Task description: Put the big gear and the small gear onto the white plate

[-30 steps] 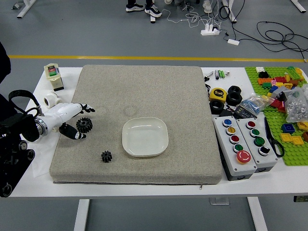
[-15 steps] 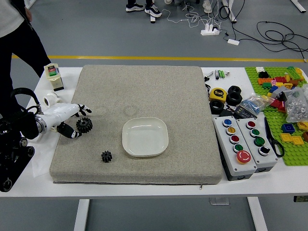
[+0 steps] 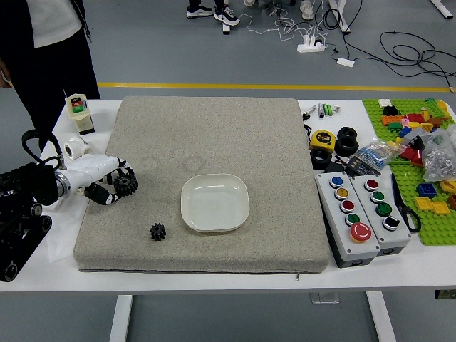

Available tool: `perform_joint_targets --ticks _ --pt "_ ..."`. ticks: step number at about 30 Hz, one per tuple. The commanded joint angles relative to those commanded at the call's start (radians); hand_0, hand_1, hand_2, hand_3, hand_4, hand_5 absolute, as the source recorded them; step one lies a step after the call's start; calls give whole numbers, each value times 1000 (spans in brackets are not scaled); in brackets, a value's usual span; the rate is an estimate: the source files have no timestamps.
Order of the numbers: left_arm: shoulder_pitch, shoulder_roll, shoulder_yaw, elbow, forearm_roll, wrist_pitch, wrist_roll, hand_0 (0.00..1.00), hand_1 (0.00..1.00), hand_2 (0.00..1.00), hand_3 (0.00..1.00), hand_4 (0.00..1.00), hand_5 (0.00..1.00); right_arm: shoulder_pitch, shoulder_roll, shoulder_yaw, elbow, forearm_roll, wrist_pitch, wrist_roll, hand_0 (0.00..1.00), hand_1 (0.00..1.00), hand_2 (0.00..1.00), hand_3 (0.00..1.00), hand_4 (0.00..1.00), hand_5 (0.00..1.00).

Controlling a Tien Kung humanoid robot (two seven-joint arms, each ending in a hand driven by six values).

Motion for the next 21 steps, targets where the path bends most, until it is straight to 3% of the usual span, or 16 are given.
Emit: perform_joint_targets --ticks 12,21 --pt "17 -7 -43 -35 0 -8 7 368 424 467 544 285 2 -3 1 0 0 -7 0 -1 697 713 784 614 806 620" --pt "23 -14 -68 -119 0 -10 19 368 432 472 543 289 2 -2 1 -3 0 -1 -1 0 696 714 784 614 806 619"
